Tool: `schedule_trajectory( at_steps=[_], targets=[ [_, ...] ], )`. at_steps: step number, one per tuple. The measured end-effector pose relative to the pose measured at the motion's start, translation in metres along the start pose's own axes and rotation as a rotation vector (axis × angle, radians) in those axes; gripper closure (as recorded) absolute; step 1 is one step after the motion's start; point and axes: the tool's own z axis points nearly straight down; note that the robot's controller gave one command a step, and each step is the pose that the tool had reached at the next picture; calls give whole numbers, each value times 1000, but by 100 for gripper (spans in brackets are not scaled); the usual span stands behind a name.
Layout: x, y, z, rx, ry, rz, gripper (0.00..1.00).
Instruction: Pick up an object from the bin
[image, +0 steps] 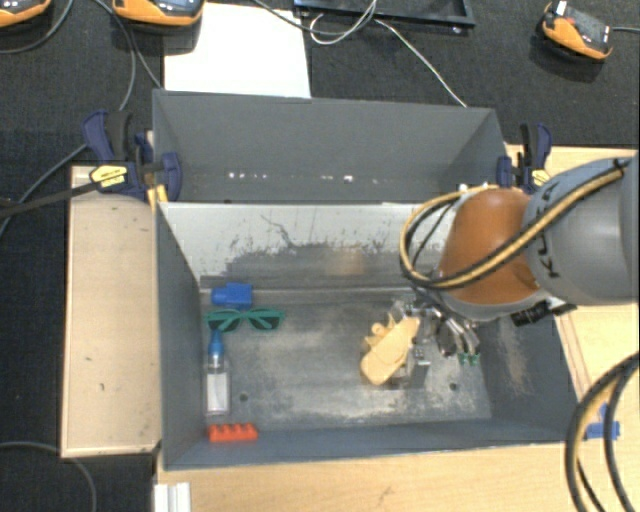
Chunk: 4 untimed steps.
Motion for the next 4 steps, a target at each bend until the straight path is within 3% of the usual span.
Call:
schedule_trajectory(
  at_steps=[1, 2, 3, 4],
  targets=[
    [-3, -6, -3, 2, -10, 161, 100],
    [-3, -6, -4, 2, -10, 160, 100],
    [-3, 1, -17, 2, -13, 150, 0],
    [-4, 2, -21, 2, -13, 146, 100]
  ],
)
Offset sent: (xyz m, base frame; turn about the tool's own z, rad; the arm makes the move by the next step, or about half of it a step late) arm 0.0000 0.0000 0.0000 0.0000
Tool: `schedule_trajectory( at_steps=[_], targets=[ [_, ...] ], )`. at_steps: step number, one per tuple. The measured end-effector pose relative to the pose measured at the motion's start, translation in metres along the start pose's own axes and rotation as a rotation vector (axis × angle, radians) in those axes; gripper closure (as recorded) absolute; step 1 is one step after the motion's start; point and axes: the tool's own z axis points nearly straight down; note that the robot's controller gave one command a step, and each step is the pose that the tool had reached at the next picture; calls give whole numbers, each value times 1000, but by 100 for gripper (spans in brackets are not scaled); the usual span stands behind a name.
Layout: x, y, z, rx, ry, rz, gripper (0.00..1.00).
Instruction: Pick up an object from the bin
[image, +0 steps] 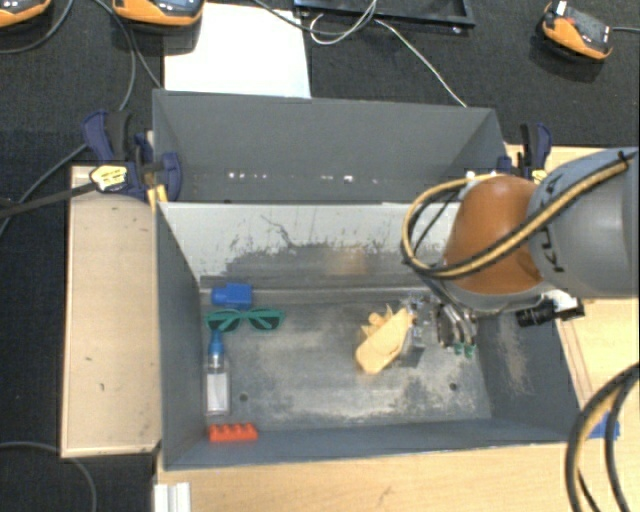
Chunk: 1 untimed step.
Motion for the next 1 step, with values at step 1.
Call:
schedule_trajectory(
  at_steps=[1],
  targets=[
    [0, 0, 0, 0, 0, 0, 100]
  ],
)
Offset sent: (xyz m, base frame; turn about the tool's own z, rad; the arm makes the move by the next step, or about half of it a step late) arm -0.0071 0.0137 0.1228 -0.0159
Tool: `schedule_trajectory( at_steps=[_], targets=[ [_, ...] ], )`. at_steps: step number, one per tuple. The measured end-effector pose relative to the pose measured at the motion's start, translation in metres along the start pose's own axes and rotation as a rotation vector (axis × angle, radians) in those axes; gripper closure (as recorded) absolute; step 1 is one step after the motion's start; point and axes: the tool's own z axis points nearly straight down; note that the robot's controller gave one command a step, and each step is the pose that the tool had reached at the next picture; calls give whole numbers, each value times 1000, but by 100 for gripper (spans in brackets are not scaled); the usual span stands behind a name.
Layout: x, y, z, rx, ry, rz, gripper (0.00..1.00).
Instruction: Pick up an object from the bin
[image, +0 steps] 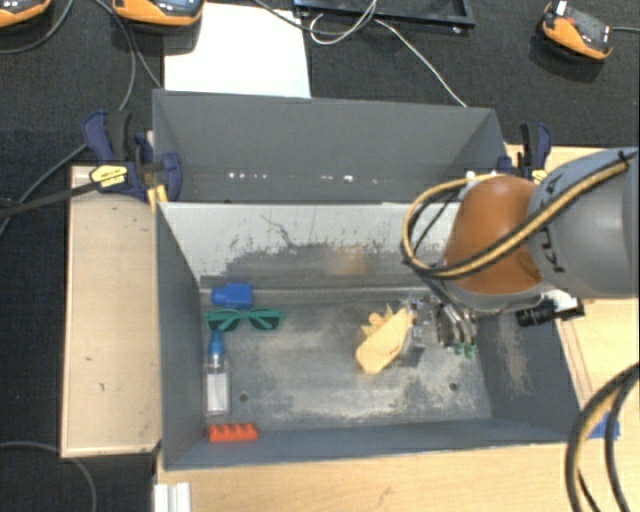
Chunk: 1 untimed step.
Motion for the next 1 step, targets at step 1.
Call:
schedule_trajectory(
  at_steps=[1],
  targets=[
    [7, 13, -123, -1, -2, -24, 100]
  ],
)
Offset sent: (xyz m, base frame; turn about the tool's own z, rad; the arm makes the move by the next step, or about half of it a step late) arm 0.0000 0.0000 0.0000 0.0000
